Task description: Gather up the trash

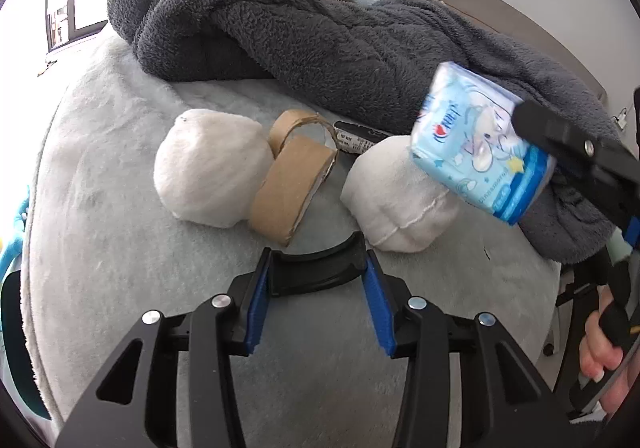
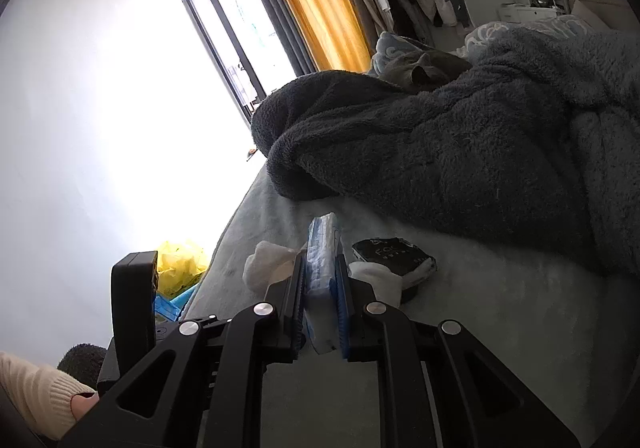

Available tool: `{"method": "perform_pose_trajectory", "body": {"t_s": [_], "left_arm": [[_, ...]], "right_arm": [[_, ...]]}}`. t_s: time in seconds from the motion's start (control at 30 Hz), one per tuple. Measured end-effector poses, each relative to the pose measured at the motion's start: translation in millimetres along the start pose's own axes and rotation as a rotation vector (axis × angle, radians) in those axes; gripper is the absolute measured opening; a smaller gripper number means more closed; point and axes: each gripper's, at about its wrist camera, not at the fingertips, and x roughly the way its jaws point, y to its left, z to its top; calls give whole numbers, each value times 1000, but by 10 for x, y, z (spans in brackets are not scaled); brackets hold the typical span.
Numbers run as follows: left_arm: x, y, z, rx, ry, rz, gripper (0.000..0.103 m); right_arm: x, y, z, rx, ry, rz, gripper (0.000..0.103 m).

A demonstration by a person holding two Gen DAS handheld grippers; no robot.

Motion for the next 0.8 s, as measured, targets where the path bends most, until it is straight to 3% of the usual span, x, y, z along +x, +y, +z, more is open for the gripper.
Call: {"method": "perform_pose_trajectory", "body": {"t_s": [0.2,0.33,0.5,0.57,0.63,0.67,0.73,0.8], "left_arm": [[-154,62,-36,40,1,-10,47],[-253,156,-44,49,3,-14,47],[-366,283,-21,64,-21,-2,47],[-404,348,-19,63,-20,-1,47],[-422,409,-29,63,-13,6,47],[-432,444,-33,60,-10,9,47],[-468,535,-27,45,-10,18,47],[-519,634,-15,25,-16,32,47]], "right_arm": [[114,164,83,-13,0,12,14],[246,307,130,-50,34,-19,3],[419,441,122,-111,90,-62,1],[470,471,101,-130,123,5,1],[465,542,59,-175,136,0,2],[459,572,29,-193,158,10,8],[442,615,-40,-237,182,-6,68],[435,644,-131,-285,214,-12,74]]}}
